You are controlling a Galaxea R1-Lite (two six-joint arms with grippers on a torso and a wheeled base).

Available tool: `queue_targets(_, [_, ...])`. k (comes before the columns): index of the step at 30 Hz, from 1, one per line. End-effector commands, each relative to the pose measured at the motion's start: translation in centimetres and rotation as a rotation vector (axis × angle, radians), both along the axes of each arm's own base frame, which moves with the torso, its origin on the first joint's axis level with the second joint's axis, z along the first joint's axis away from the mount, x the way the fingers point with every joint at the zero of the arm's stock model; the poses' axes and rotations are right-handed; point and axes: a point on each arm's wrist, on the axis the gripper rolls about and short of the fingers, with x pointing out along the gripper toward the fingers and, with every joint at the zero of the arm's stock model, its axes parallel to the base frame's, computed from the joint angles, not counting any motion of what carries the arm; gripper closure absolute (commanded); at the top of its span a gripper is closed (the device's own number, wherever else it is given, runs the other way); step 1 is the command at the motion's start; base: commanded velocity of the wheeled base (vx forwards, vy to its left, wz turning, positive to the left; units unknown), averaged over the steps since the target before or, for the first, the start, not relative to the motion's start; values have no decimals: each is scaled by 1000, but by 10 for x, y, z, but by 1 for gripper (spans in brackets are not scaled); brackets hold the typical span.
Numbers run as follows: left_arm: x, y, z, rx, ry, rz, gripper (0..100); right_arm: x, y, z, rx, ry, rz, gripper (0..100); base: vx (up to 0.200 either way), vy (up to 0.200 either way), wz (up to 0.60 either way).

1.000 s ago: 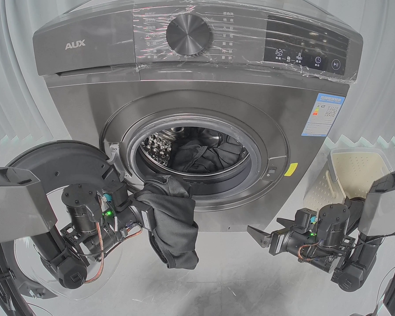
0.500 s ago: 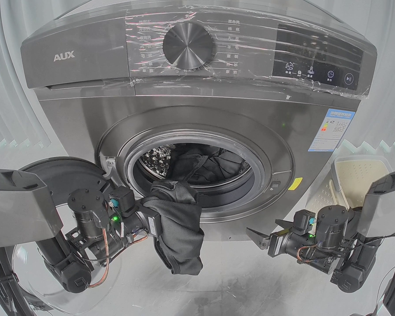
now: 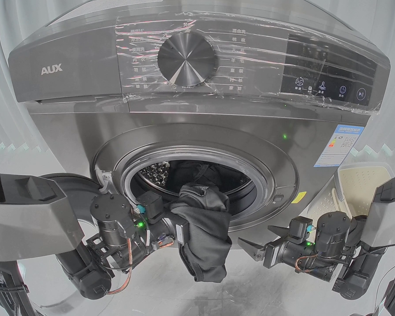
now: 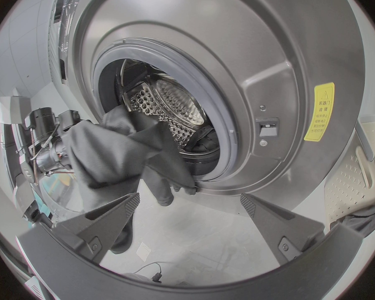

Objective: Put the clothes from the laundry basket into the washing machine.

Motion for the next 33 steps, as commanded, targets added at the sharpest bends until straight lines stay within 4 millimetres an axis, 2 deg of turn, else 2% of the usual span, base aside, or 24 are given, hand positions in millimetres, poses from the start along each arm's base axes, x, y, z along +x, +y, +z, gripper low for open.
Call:
queue_targets(1, [14, -19, -12, -4, -6, -36, 100, -13, 2, 7, 2, -9, 39, 0, 0, 0, 0])
queue_targets(4, [28, -31, -10, -52, -32, -43, 100, -16, 0, 10, 6, -13, 42, 0, 0, 0, 0])
queue_targets(8, [56, -45, -17, -112, -52, -14, 100, -18, -2, 17, 25, -34, 43, 0, 0, 0, 0])
queue_targets(17, [99, -48, -41, -122, -66, 48, 100, -15, -3, 19, 30, -43, 34, 0, 0, 0, 0])
queue_targets(24, [149, -41, -39, -139, -106, 150, 100, -14, -4, 18, 27, -40, 31, 0, 0, 0, 0])
queue_targets(32, [181, -47, -43, -138, -121, 182, 100, -15, -4, 17, 24, -36, 32, 0, 0, 0, 0])
queue_targets(33, [190, -49, -40, -147, -134, 207, 100, -15, -3, 17, 24, -36, 34, 0, 0, 0, 0])
